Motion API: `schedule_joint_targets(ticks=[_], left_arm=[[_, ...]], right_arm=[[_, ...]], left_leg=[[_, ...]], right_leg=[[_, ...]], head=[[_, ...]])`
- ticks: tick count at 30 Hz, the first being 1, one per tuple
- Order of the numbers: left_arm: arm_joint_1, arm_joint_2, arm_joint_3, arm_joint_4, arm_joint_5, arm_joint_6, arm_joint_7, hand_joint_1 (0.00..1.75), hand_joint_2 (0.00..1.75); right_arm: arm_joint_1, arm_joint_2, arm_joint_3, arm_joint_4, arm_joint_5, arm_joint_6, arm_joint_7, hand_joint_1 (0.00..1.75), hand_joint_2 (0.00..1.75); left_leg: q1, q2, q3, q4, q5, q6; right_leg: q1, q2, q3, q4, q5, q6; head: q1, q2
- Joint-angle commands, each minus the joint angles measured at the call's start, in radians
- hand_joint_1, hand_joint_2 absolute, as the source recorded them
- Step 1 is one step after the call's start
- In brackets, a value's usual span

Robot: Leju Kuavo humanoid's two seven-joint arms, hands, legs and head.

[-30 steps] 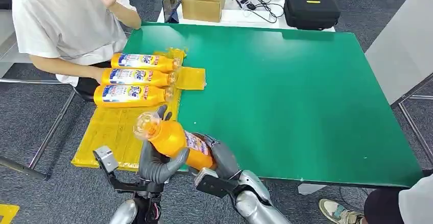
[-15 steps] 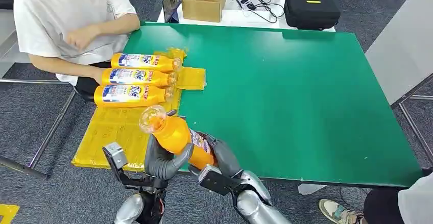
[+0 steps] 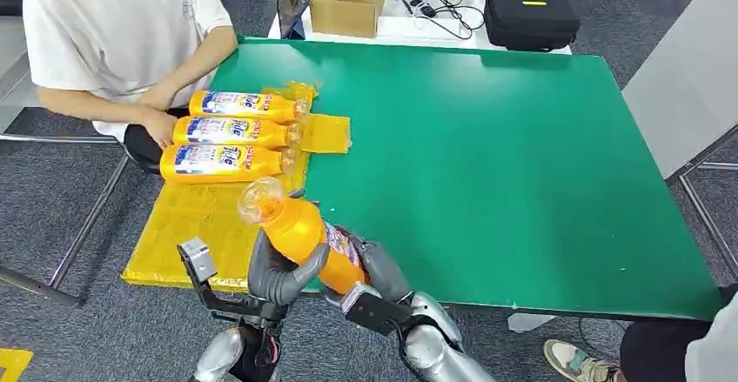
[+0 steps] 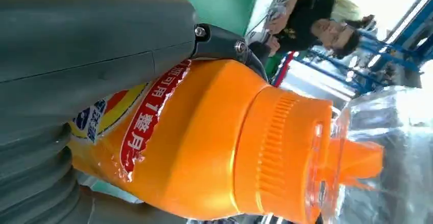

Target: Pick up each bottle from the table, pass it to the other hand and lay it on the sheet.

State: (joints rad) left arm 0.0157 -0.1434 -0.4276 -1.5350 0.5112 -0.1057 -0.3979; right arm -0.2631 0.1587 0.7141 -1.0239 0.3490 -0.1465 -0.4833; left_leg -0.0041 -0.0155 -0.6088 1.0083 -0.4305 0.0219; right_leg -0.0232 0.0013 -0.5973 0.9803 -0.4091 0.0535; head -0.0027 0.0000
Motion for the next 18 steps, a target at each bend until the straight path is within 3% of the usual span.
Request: schedule_joint_targets(ticks=[1,7,8,11,14,17,18], left_arm=[[-0.005,0.021,-0.023,0.056,0.006,-0.011,0.006,1.75,1.75],[-0.005,0.021,-0.023,0.056,0.006,-0.011,0.006,1.75,1.75],[-0.004,0.022,-0.021,0.055,0.006,-0.011,0.007,1.75,1.75],[0.008,-0.001,0.007,0.035,-0.040,0.043,0.010,1.75,1.75],[-0.082,0.017,0.003,0.112,-0.225,0.258,0.028,1.75,1.75],[-0.215,0.036,-0.016,0.251,-0.410,0.433,0.016,1.75,1.75],[-0.234,0.042,-0.011,0.277,-0.431,0.458,0.035,1.75,1.75]], right_arm=[[-0.043,0.001,0.022,0.011,-0.010,-0.007,-0.001,0.00,1.75],[-0.043,0.001,0.022,0.011,-0.010,-0.007,-0.001,0.00,1.75],[-0.042,0.002,0.021,0.012,-0.011,-0.007,-0.002,0.00,0.00],[-0.023,0.008,0.002,-0.003,-0.020,-0.039,-0.034,0.00,0.00],[0.017,-0.008,-0.019,-0.045,-0.023,-0.103,-0.101,0.00,0.00],[0.123,0.004,-0.153,-0.145,-0.146,-0.183,-0.188,0.00,0.00],[0.161,0.028,-0.215,-0.189,-0.180,-0.266,-0.214,0.00,0.00]], left_leg=[[0.001,0.002,0.004,0.000,-0.002,-0.001],[0.001,0.002,0.004,-0.001,-0.001,-0.001],[0.001,0.001,0.003,0.000,-0.001,-0.001],[0.001,0.002,0.003,0.000,-0.001,-0.001],[0.001,-0.001,0.003,0.000,-0.001,-0.001],[0.001,-0.006,0.004,-0.002,0.001,-0.001],[0.001,-0.007,0.002,-0.001,0.001,-0.001]], right_leg=[[0.002,0.000,0.004,0.000,-0.002,-0.003],[0.001,0.000,0.004,-0.001,-0.001,-0.002],[0.001,0.000,0.003,-0.001,-0.001,-0.002],[0.001,0.001,0.003,-0.001,-0.001,-0.002],[0.001,-0.002,0.004,-0.001,-0.002,-0.002],[0.001,-0.007,0.005,-0.002,-0.001,-0.002],[0.001,-0.008,0.004,-0.001,-0.001,-0.002]], head=[[0.000,0.000],[0.000,0.000],[0.001,0.000],[0.001,0.000],[0.001,0.000],[0.000,0.000],[0.001,0.000]])
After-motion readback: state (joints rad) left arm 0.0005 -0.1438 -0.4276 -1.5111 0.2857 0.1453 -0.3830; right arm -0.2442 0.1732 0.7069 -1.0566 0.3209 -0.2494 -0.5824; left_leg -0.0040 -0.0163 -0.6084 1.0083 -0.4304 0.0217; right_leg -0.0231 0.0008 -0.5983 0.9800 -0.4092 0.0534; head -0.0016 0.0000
